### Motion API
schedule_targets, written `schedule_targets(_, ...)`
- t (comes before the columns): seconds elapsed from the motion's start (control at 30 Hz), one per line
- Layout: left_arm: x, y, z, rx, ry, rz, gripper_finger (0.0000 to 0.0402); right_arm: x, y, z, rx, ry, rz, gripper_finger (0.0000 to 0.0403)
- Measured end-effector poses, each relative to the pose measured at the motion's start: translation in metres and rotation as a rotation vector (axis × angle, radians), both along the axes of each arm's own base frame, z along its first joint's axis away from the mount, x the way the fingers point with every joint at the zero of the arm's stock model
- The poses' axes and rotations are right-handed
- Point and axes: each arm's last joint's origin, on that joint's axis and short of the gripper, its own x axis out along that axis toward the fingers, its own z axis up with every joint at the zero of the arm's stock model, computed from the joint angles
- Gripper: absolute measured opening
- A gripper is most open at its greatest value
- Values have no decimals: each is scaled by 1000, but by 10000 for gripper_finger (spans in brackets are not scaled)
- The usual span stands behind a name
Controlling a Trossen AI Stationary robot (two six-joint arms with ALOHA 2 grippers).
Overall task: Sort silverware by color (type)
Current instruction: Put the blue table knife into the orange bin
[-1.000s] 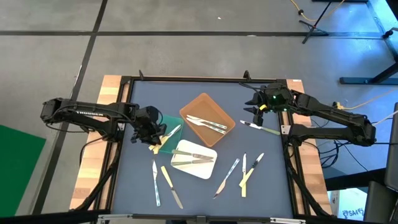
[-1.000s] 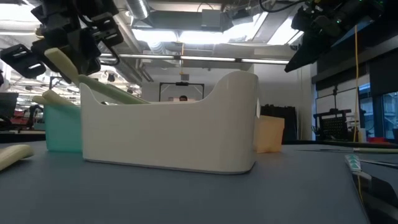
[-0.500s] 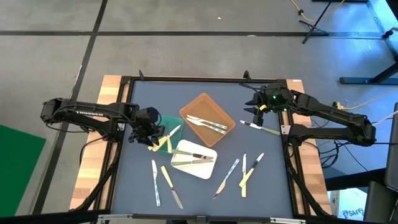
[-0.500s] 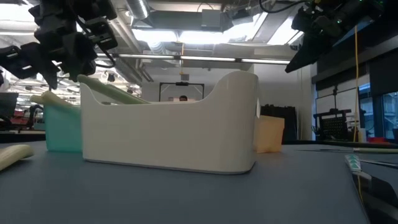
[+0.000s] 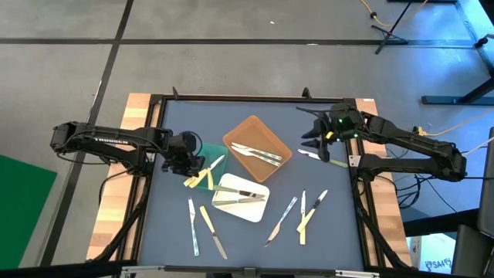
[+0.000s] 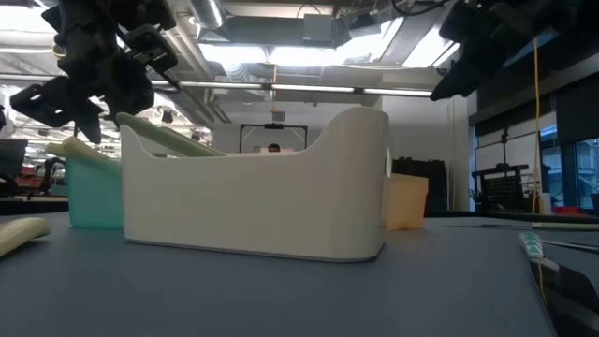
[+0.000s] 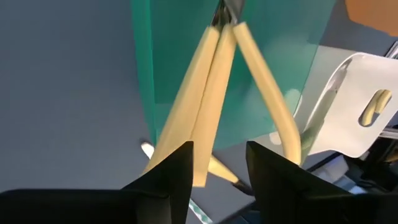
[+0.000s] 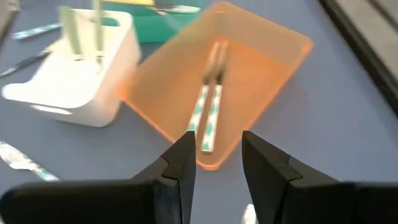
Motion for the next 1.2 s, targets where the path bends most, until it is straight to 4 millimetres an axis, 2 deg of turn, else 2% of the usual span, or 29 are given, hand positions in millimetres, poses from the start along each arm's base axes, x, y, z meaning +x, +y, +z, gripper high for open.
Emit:
schedule_targets(0.17,0,2,0,97,-16,-42,141,2,6,1,29,-22,70,115)
schedule_targets(0.57,0,7,-1,301,-17,-66,141,16,55,6,-7,-76,340,115)
schedule_targets(1.0,0,8,-1,402,-9,-76,141,13,93,5,2,-77,557,115)
schedule_targets(1.2,0,7,-1,534,12,-42,141,25,112,4,9,-120,644,115)
